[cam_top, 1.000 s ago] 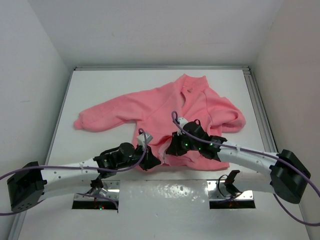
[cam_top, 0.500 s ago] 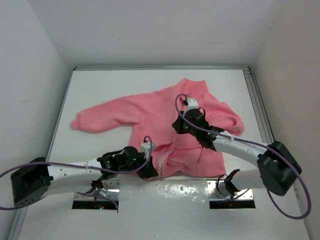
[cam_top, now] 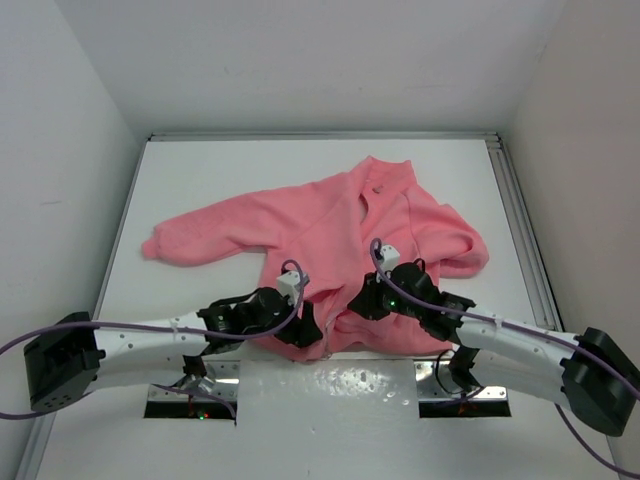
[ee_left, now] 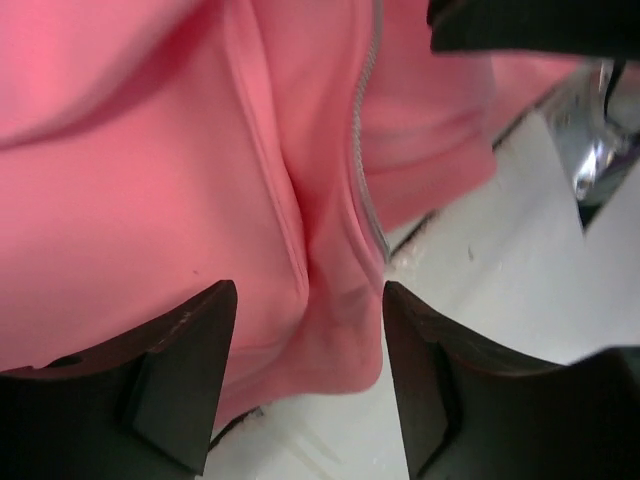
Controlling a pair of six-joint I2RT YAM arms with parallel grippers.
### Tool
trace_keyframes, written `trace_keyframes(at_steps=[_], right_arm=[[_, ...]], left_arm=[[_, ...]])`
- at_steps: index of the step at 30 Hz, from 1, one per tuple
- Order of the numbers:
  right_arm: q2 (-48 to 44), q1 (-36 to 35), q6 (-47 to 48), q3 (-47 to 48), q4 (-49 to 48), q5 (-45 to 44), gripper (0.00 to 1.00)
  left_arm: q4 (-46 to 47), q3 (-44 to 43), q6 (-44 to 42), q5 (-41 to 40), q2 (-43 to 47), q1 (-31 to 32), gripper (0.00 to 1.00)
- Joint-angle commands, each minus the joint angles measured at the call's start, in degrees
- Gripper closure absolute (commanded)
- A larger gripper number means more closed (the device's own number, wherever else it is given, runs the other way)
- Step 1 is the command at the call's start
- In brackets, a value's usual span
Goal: Zip up the jacket
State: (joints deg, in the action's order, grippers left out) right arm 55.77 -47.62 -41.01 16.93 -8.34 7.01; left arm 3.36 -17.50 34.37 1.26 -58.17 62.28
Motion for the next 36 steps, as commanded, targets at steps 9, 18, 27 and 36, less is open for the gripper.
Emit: trace_keyframes(at_steps=[9,18,27,36], right_arm=[[-1.9,-0.9,-3.5,-0.4,-0.2,0.8,1.0],[-2.4,-8.5,-0.4,0.1,5.3,4.2,1.0],[4.2,-9.9,0.0,-1.2,-2.2,12.4,0.78],[14.4,-10.2,-2.3,4.2,-10.2,1.7,0.7]], left_arm=[[-12.3,-7.0,7.5,-20.4,2.1,-13.7,0.45],[-9.1,-3.4,5.7,-12.8,-6.9,-25.2,0.46],[1.9,-10.6,1.8,-10.0,-22.8,-29.5,1.0],[5.6,-36.3,0.4,-5.1,-42.1,-36.9,1.0]])
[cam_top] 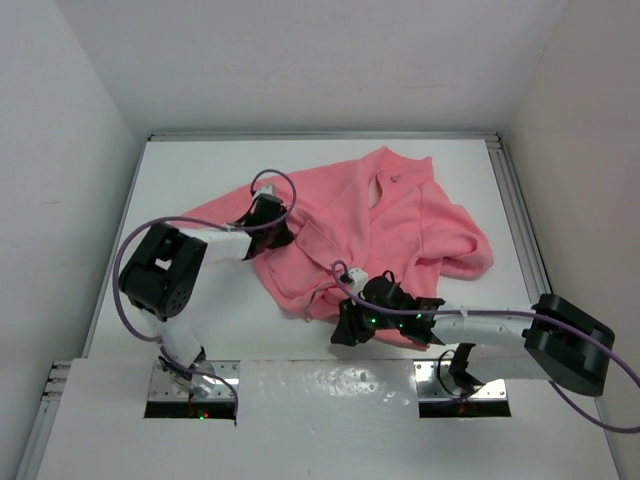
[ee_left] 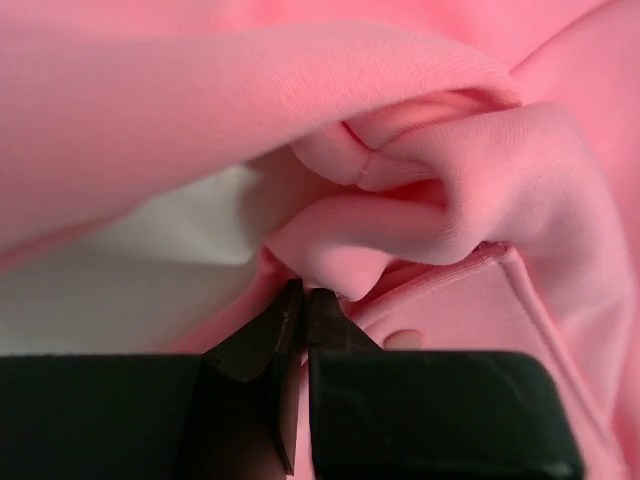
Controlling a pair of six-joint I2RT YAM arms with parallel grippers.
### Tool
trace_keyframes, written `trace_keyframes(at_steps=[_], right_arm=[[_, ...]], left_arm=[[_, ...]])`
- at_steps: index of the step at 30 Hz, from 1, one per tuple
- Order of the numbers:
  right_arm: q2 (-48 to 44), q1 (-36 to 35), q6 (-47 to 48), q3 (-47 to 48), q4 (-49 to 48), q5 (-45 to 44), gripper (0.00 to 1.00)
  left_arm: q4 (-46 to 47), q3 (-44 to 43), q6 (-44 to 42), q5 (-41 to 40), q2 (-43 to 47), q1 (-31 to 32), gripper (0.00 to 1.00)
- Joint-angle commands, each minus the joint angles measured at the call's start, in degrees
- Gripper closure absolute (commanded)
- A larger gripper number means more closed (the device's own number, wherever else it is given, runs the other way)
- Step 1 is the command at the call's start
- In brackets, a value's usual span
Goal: Zip up the jacket
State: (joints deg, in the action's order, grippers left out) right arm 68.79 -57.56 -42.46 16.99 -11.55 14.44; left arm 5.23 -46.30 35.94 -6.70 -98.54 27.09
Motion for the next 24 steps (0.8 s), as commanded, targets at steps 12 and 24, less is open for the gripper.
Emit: trace_keyframes(at_steps=[12,24], right_arm=[[-1.9,-0.3,-4.0,2.3,-8.3,-15.5,1.0],[-7.6,-0.3,-4.6,0.3,-4.9,-16.4,1.0]], left_arm=[[-1.6,21.9,7.5,0.6,41.6,4.8,0.82],[7.2,43.3,27.1,1.3,57.1,22.0,0.52]])
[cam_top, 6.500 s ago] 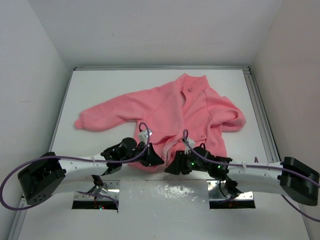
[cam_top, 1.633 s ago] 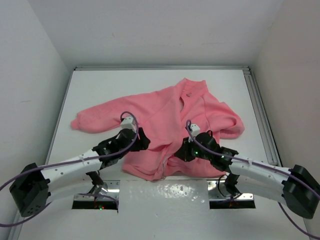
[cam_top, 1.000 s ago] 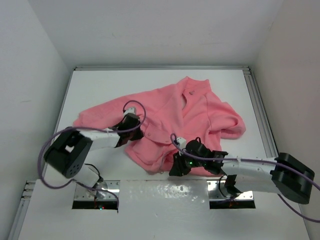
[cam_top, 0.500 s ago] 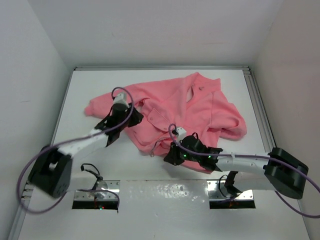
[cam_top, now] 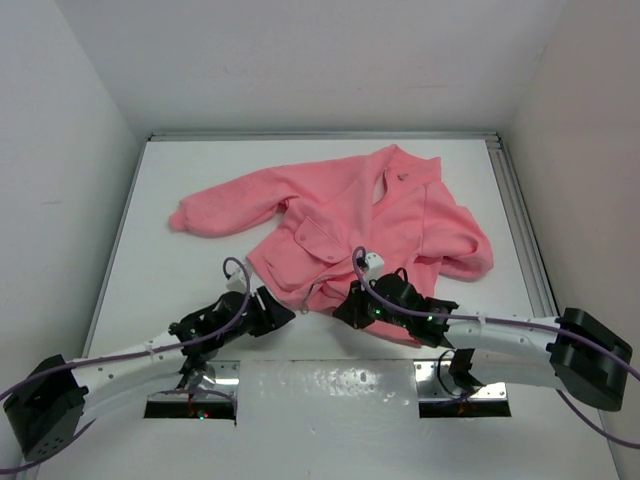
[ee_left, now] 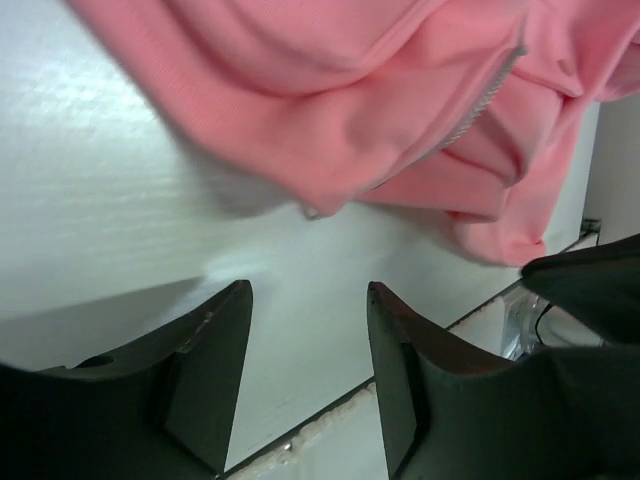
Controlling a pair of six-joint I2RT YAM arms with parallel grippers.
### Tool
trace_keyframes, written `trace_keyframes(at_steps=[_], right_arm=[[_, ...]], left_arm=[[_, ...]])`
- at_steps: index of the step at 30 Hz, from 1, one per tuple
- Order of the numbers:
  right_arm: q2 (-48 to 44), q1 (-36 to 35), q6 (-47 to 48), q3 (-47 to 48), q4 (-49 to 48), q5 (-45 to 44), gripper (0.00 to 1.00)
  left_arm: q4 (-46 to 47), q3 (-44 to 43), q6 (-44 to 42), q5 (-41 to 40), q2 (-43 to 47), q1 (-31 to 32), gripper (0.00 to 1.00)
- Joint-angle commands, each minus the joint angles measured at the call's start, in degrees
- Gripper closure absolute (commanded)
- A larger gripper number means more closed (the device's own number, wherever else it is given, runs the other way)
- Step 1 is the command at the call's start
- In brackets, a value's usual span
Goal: Zip up the jacket
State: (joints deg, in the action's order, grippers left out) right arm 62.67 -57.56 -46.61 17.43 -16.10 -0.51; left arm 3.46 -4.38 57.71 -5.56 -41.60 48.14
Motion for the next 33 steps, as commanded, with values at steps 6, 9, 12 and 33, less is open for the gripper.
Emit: trace_keyframes(at_steps=[6,9,12,33], right_arm=[[-3.3,-0.3,-0.6,-0.2,1.2,-0.6,1.0],[-3.9,-0.3,-0.5,-0.4,1.9,0.1,1.0],[-3.9,-0.3,-0.3,-0.3,2.6,0.3,1.0],[-3.3,-0.3,-0.1,1.6,3.1,1.8,1.0]], left_arm=[[19.9,3.2,6.7,-0.9,-9.2,1.0,0.49],[27.6,4.4,6.4,-1.9,-12.3,1.0,0.48],[31.2,3.9,4.8,-2.2,-15.9,1.0,0.48],[42.6,4.9,2.8,-6.5,-27.1,1.0,0.61]])
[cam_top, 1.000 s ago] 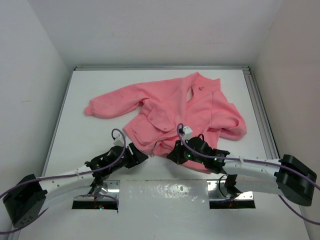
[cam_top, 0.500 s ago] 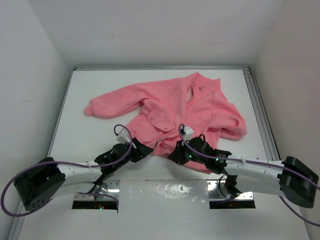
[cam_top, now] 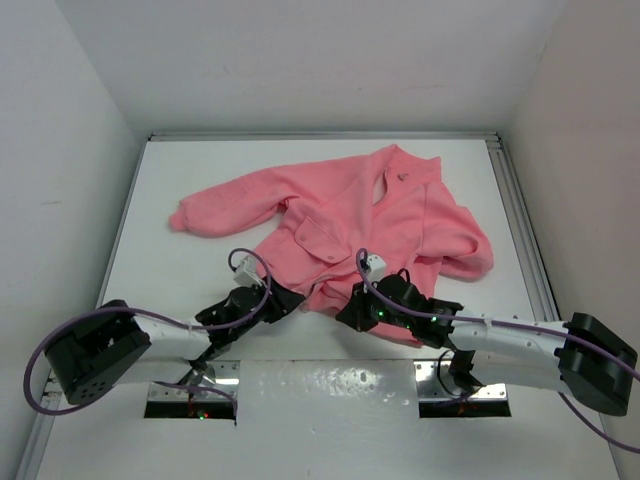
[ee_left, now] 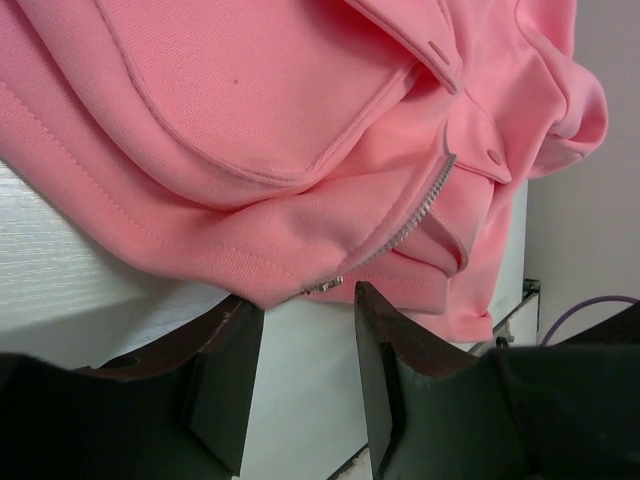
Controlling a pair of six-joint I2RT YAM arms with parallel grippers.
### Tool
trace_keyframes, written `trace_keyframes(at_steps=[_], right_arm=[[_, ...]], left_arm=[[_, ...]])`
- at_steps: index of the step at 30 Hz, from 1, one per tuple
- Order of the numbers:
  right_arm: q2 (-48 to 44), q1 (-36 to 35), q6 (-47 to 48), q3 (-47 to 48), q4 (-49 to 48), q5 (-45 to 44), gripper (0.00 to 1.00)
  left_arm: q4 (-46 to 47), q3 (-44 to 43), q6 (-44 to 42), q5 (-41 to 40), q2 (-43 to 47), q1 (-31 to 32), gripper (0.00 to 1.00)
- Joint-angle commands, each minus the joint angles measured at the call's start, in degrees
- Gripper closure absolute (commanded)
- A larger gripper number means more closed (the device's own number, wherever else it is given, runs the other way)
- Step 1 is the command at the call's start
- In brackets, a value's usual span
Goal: Zip up the jacket
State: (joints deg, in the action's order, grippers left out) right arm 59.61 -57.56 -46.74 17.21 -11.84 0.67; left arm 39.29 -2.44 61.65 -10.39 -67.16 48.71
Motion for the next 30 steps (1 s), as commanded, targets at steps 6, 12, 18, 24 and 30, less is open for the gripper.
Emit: trace_keyframes(at_steps=[6,12,18,24,30], right_arm=[[-0.4,-0.3,-0.1,2.3,-0.6,0.7,1.0],[0.7,-0.3,-0.5,2.6,-1.6,0.5,1.0],[3.7,-0.3,-1.1,3.9,-3.5,1.4,0.91],[8.0,-0.2,-0.5,5.9,-7.4,0.1,0.68],[11.3,-0.3,3.9,9.8,-9.6,0.3,1.0]], left_arm=[[12.0,3.0,-1.3,0.1,-6.1,0.5,0.62],[14.6,3.8,0.5,-0.9,-7.2,1.7,0.82],[12.0,4.0,1.2,-0.5,-3.7,2.1,0.83],[9.3,3.9,1.9,-0.2,0.7,2.9,0.92],[3.1,1.4,3.2,0.5,3.7,2.9,1.0]])
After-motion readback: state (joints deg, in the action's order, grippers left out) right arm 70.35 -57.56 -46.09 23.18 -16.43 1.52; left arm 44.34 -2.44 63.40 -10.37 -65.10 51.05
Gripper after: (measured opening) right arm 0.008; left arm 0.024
